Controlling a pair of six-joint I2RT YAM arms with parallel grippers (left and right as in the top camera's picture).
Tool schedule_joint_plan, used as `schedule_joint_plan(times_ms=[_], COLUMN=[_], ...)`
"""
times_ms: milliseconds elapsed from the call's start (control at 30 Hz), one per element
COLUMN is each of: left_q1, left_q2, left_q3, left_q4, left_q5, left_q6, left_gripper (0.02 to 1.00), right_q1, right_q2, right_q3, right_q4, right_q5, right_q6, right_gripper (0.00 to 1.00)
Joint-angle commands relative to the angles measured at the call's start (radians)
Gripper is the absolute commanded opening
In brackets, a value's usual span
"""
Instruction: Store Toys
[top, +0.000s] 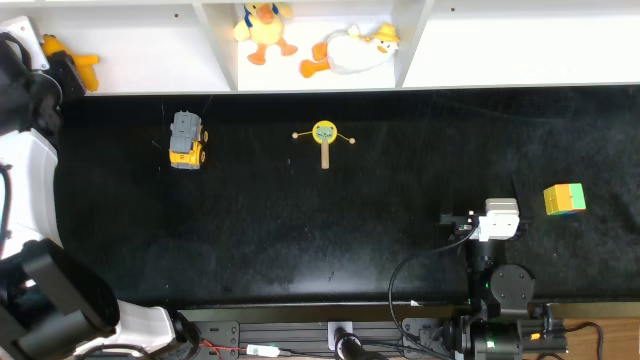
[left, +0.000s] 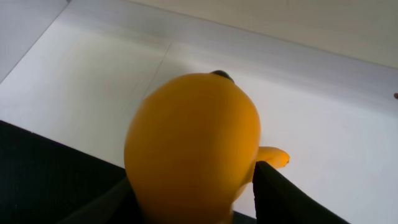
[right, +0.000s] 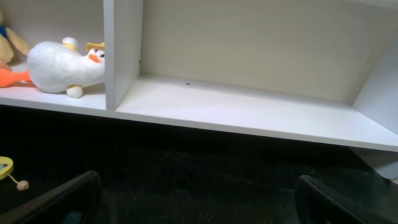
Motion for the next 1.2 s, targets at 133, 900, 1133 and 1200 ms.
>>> schedule_joint_plan(times_ms=[133,900,1133,1200], left_q1=[-0.006,-0.082,-0.349,-0.386], left_q2=[0.006,-0.553,-0.458,-0.407], left_q3=[0.014,-0.569,-0.57,-0.568], left_q4=[-0.008,-0.108,-0.133,-0.116], left_q5=[-0.001,0.002,-0.031,-0.043], left_q6=[-0.003,-0.135,-0.162,-0.161], left_gripper=[0.998,0.998,0.996,0.998], right_q1=[0.005,0.005,0.005,0.005], right_q2=[-0.006,-0.006,-0.006,-0.006], right_q3=[-0.014,-0.014,-0.014,-0.014], right_q4=[0.004,0.004,0.004,0.004], right_q5=[0.0,0.0,0.0,0.0], right_q6=[0.0,0.0,0.0,0.0], right_gripper=[0.996,0.996,0.996,0.993])
